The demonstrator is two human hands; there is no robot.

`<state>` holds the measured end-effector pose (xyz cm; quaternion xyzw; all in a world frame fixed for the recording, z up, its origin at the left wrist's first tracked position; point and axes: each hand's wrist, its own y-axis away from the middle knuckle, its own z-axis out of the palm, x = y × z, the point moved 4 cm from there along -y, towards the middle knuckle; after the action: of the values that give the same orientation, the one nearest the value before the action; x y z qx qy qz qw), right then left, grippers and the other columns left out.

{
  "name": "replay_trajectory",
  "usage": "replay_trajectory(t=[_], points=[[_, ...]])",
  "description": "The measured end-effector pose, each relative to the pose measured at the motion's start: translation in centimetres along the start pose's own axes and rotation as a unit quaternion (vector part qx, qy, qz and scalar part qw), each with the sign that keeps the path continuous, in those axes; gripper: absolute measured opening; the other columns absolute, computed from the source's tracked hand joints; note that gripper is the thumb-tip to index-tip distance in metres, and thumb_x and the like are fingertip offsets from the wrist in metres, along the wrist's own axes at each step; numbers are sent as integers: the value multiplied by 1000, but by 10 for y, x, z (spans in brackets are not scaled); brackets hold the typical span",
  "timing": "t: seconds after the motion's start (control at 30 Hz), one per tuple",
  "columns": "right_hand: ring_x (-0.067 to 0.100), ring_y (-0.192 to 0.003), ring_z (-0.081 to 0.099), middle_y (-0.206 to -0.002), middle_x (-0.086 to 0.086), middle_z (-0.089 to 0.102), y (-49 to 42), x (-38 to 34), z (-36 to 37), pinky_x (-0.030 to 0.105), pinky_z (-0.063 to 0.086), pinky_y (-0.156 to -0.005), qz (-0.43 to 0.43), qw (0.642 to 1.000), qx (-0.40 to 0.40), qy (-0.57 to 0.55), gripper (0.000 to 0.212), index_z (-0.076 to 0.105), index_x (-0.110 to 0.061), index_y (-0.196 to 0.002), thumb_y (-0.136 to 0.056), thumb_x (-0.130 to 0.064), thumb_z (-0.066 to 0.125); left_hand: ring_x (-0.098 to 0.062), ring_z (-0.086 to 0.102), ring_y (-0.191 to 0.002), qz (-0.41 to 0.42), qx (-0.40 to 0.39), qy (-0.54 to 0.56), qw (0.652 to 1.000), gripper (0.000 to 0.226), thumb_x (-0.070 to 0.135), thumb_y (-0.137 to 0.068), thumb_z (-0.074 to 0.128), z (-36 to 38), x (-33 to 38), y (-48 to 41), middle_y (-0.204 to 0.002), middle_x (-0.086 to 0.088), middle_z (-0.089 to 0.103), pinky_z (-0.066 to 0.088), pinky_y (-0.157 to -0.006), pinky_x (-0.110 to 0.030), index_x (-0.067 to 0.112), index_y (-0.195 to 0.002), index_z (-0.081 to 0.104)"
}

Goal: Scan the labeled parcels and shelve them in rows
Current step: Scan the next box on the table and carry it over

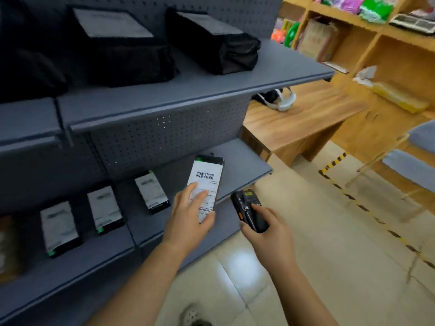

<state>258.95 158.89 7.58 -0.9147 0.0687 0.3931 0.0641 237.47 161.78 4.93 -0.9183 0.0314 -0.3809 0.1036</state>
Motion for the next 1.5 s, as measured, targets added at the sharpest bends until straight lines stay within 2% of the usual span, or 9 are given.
replay_trajectory(t=[0.23,0.33,0.5,0.63,0.8,0.9,1.07,1.27,1.5], points=[[6,-99,60,-115,-14,61,-115,13,62,21,49,-83,-73,991,-116,-4,53,64,-31,-125,-74,-39,78,-23,29,-134,-116,71,-36,990,51,36,-88,67,31,-41,-57,-154,3,30,37,-107,-39,21,-136,55],[12,-101,60,-114,-12,61,-145,22,77,29,52,-84,-101,982,-161,3,56,63,-32,-126,-73,-47,74,-25,30,-134,-152,97,-45,983,51,34,-87,69,46,-48,-65,-153,2,32,38,-105,-39,20,-135,56],[9,-95,59,-109,-13,59,-195,46,102,26,51,-79,-156,964,-217,2,52,64,-28,-126,-77,-35,78,-23,30,-135,-213,145,-61,964,50,36,-87,68,85,-60,-80,-152,5,31,43,-101,-42,23,-135,55],[14,-100,61,-114,-7,63,-234,78,123,35,55,-82,-186,947,-262,-6,52,64,-27,-126,-77,-35,77,-22,30,-135,-263,169,-70,947,50,36,-88,67,128,-67,-93,-152,5,30,42,-101,-40,24,-135,55],[13,-97,60,-111,-12,62,-268,112,139,38,56,-79,-205,939,-275,-10,51,64,-33,-125,-76,-38,78,-26,30,-135,-312,171,-90,930,50,33,-89,67,174,-90,-111,-152,1,31,41,-100,-41,22,-136,54],[12,-96,60,-110,-13,61,-284,123,150,37,56,-78,-205,940,-269,-28,50,66,-30,-124,-76,-37,79,-28,31,-134,-329,176,-106,922,51,32,-88,67,192,-111,-126,-152,-1,33,41,-100,-42,20,-136,55],[10,-95,59,-106,-16,58,-301,130,168,28,52,-77,-225,937,-261,-49,48,68,-28,-121,-75,-35,79,-29,31,-131,-374,152,-130,906,56,35,-88,65,212,-152,-145,-154,-2,28,46,-97,-46,20,-139,51],[-1,-90,52,-107,-13,60,-318,139,181,11,41,-73,-218,940,-254,-56,47,69,-25,-120,-75,-33,79,-28,27,-136,-357,141,-137,913,61,38,-87,66,215,-171,-178,-157,-2,22,39,-104,-42,18,-142,47],[-1,-92,53,-109,-14,61,-329,145,180,6,38,-73,-205,943,-259,-36,48,68,-28,-121,-75,-37,78,-28,27,-135,-354,136,-140,915,62,41,-86,67,214,-182,-194,-157,-1,23,40,-105,-44,20,-142,48]])
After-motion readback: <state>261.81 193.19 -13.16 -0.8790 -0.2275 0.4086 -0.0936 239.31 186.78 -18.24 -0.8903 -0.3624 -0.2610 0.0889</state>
